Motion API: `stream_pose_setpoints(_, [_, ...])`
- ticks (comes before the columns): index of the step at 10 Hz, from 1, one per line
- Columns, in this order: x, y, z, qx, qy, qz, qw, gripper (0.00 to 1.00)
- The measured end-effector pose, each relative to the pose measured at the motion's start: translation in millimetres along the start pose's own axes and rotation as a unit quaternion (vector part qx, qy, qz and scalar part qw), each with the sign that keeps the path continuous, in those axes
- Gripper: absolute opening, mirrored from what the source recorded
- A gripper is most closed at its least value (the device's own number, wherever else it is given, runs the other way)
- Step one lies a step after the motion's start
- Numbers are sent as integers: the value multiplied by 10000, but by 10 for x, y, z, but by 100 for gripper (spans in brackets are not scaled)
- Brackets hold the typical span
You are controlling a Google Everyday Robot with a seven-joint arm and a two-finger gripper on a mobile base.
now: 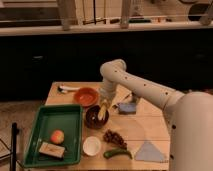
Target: Place banana in purple bowl
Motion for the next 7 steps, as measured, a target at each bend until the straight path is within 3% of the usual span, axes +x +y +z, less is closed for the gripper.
stream_pose_setpoints(7, [-29, -83, 55, -19, -28, -68, 10000, 0])
